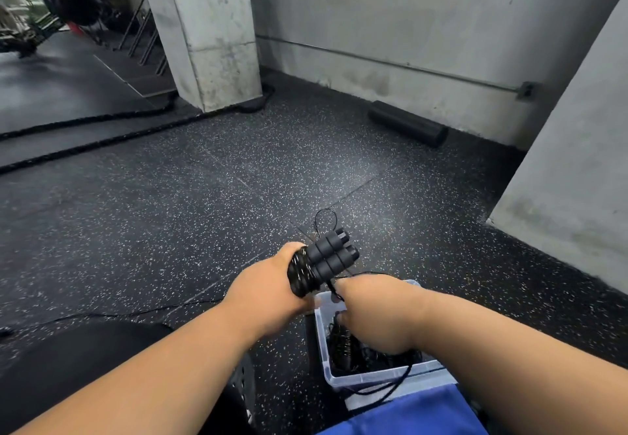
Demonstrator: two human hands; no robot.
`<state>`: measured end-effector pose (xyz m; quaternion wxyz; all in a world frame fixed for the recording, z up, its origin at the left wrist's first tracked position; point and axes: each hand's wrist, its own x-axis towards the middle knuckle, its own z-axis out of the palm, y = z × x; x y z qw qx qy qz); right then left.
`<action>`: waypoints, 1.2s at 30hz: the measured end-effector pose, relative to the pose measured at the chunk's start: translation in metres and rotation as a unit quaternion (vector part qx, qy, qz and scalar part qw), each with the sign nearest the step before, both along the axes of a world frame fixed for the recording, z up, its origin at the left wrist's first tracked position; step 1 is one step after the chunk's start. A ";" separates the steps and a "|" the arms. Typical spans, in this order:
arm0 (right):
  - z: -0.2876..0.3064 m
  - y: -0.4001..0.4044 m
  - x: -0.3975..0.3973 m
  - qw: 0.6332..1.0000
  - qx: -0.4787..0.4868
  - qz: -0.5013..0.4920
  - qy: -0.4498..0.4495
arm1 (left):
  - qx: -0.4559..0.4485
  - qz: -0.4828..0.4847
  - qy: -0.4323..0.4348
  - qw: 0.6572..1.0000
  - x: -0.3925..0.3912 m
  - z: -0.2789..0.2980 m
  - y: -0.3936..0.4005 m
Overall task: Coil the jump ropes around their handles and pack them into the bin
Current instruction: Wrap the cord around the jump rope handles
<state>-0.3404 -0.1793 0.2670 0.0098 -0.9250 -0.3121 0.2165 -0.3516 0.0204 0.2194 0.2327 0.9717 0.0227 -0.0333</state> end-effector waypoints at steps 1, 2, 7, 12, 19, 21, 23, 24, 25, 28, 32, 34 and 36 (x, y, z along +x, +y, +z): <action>0.001 0.002 -0.003 1.000 -0.017 0.018 -0.002 | 0.014 0.009 0.012 1.000 0.001 -0.003 0.001; 0.001 0.004 -0.008 0.999 -0.027 0.039 -0.008 | 0.023 0.014 0.025 0.999 0.002 -0.007 0.001; 0.011 0.005 -0.007 0.995 -0.008 0.079 -0.061 | 0.005 -0.007 0.088 0.996 0.002 -0.015 0.000; 0.023 -0.010 0.008 0.987 0.070 0.128 -0.064 | 0.004 -0.033 0.108 0.994 -0.002 -0.007 -0.006; 0.018 -0.024 0.033 0.970 0.238 0.006 0.041 | 0.026 -0.204 0.107 0.973 -0.017 0.003 -0.030; 0.014 -0.029 0.041 0.953 0.283 -0.037 0.105 | -0.045 -0.217 0.107 0.969 -0.018 0.006 -0.031; 0.010 -0.033 0.049 0.925 0.334 -0.073 0.162 | -0.082 -0.219 0.088 0.968 -0.017 0.010 -0.029; 0.006 -0.035 0.052 0.907 0.363 -0.092 0.192 | -0.083 -0.222 0.075 0.969 -0.017 0.012 -0.028; 0.003 -0.036 0.055 0.888 0.387 -0.111 0.221 | -0.086 -0.226 0.063 0.968 -0.016 0.013 -0.027; -0.007 -0.037 0.058 0.838 0.444 -0.129 0.291 | -0.147 -0.217 0.070 0.962 -0.016 0.015 -0.025; -0.012 -0.035 0.057 0.777 0.509 -0.142 0.342 | -0.225 -0.189 0.075 0.953 -0.017 0.014 -0.030; -0.010 -0.032 0.055 0.752 0.529 -0.151 0.363 | -0.240 -0.191 0.073 0.949 -0.017 0.014 -0.029; -0.008 -0.032 0.053 0.731 0.544 -0.153 0.383 | -0.243 -0.193 0.082 0.947 -0.018 0.014 -0.029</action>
